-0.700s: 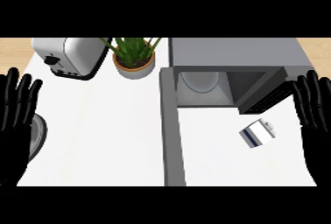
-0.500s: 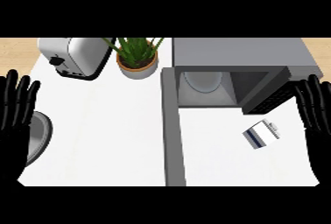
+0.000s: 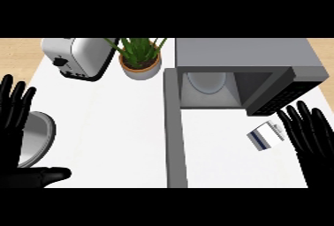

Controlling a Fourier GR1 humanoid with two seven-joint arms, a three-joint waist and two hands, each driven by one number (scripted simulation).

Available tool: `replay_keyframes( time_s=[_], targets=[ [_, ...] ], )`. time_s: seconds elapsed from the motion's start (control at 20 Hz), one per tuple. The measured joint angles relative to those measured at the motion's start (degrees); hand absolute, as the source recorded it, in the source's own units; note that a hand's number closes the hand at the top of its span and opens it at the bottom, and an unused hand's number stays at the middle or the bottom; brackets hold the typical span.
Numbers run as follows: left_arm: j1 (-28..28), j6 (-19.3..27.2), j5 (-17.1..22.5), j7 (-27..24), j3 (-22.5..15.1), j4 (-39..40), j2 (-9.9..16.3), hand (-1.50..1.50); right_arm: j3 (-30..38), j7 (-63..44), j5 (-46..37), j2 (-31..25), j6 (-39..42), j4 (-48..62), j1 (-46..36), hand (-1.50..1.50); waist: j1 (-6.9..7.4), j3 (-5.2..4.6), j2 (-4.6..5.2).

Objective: Pick up the milk, place it into the microwave and close the microwave

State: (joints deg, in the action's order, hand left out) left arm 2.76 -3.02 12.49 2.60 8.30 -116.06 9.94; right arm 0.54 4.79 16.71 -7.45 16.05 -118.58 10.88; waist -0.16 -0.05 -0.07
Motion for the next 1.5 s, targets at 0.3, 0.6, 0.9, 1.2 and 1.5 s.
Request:
replay_keyframes(
  time_s=[0.3, 0.6, 0.9, 1.2, 1.5],
  targets=[
    [6.45, -2.0, 0.64, 0.39, -0.29, -5.03, -1.87, -1.5, -0.67, 0.58, -1.01, 1.61, 0.65, -1.15, 2.86, -1.5, 0.17, 0.04, 0.0],
    [12.53, -4.8, 0.58, -2.8, -0.19, -7.14, -3.44, -1.5, 1.14, 5.03, -6.36, 3.02, -1.01, 0.15, 5.08, -1.5, 0.27, 0.04, -0.02],
    [17.66, -7.06, 0.68, -4.34, -0.23, -9.76, -4.89, -1.5, 3.3, 10.08, -12.44, 4.85, -5.09, 5.19, 3.89, -1.5, 0.4, 0.05, 0.0],
    [22.12, -9.34, -0.97, -6.92, -1.17, -10.77, -7.18, -1.5, 6.19, 14.85, -15.2, 4.99, -7.4, 13.32, 0.43, -1.5, 0.45, 0.05, 0.02],
    [23.37, -11.3, 0.37, -6.3, 0.57, -11.96, -7.41, -1.5, 9.02, 19.18, -16.25, 3.9, -8.15, 22.59, -3.29, -1.5, 0.47, 0.05, 0.04]
  ],
)
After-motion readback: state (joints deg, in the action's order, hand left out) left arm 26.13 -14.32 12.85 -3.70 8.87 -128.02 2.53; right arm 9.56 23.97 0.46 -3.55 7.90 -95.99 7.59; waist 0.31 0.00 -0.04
